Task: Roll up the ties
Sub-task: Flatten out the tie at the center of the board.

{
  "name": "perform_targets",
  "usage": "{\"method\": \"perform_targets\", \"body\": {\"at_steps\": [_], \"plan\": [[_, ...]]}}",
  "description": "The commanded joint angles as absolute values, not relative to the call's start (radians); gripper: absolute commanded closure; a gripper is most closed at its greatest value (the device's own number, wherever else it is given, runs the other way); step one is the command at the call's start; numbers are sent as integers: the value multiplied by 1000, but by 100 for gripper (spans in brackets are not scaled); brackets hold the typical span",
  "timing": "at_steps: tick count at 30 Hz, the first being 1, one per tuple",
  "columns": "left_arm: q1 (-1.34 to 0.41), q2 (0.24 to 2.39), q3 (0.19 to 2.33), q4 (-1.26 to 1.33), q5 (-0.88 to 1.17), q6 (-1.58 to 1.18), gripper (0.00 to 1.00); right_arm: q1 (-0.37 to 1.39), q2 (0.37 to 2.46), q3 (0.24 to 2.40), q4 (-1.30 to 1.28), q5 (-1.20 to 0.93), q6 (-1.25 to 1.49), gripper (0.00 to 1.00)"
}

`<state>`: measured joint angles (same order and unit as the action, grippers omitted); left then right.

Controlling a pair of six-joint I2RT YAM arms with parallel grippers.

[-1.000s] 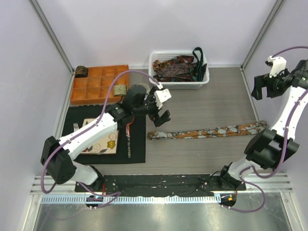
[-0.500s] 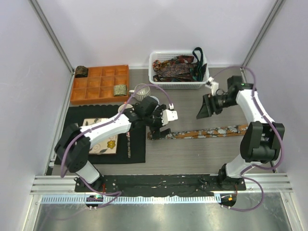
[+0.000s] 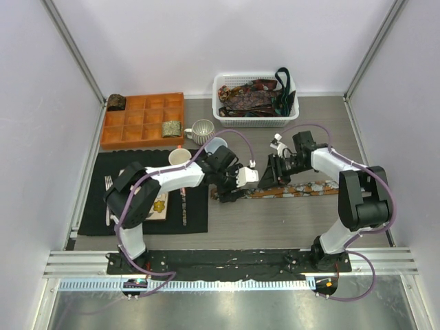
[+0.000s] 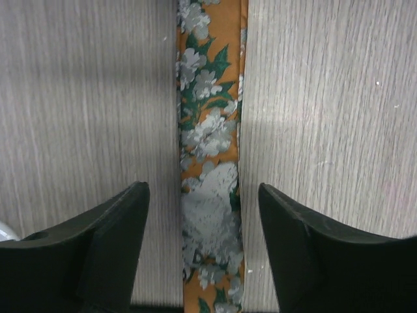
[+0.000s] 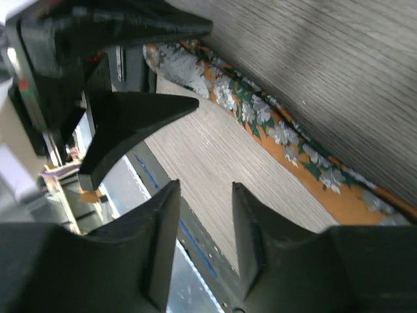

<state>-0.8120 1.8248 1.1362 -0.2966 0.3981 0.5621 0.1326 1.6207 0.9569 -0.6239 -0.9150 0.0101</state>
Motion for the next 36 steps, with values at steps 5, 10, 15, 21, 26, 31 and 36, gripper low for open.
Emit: {"method": "perform_targets", "body": {"at_steps": [5, 10, 15, 21, 26, 31, 36], "plan": [[-871, 1904, 1212, -310, 394, 557, 42, 170, 1640, 891, -405, -907, 198, 67], [-887, 1922, 1223, -313, 391, 540, 50, 193, 1664, 884, -367, -905, 242, 77], [-879, 1873, 1216, -316, 365, 505, 34, 221, 1695, 890, -365, -908, 258, 84], [-802, 1686, 1102, -336, 417, 498, 18, 271, 1693, 881, -362, -919, 270, 89], [-766, 1585, 980, -333, 431, 540, 16, 313, 1730, 887, -316, -913, 291, 92], [-727, 1563, 899, -237, 420, 514, 14, 340, 1776, 911, -273, -904, 319, 96], [-715, 1589, 919, -245, 443, 537, 18, 360, 1805, 922, -255, -893, 330, 99]]}}
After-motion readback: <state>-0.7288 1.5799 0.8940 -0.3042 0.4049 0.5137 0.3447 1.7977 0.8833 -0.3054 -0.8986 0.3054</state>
